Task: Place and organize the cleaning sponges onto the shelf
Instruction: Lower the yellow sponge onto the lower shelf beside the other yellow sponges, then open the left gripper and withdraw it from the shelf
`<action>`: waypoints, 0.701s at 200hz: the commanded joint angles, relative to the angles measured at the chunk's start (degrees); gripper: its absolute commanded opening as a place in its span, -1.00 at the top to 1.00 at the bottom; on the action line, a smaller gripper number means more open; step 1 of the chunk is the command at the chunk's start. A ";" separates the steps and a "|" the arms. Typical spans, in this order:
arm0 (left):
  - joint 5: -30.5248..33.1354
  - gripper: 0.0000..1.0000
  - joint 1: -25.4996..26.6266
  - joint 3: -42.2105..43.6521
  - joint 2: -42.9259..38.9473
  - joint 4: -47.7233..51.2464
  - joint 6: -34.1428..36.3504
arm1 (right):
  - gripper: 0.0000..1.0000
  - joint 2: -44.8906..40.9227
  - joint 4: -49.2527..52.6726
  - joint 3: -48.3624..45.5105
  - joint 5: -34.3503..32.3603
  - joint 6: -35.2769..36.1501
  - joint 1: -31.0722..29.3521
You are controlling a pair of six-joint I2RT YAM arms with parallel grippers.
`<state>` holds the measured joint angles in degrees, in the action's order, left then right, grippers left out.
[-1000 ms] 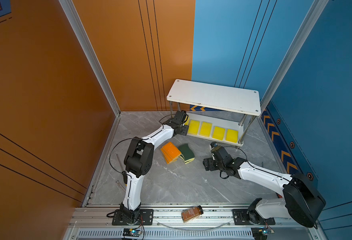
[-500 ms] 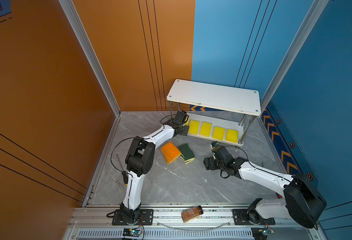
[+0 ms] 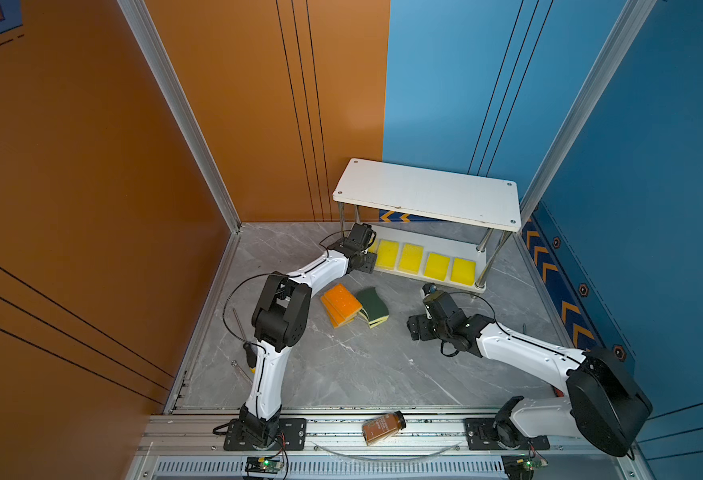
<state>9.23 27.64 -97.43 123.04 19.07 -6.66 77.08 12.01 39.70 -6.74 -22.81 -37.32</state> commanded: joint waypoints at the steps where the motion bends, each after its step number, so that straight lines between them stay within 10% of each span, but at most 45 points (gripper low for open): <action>1: 1.21 -0.48 -0.52 -1.44 1.48 0.26 0.85 | -0.84 -1.13 1.70 -0.79 -1.55 -0.48 0.31; 140: 1.15 -0.71 -0.57 -0.93 0.89 0.31 -0.02 | -0.84 -1.80 1.78 -1.19 -1.83 -0.57 0.41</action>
<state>9.56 27.70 -97.95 123.50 18.81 -6.90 76.55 12.03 39.38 -6.74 -22.81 -37.15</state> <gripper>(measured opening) 0.853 0.920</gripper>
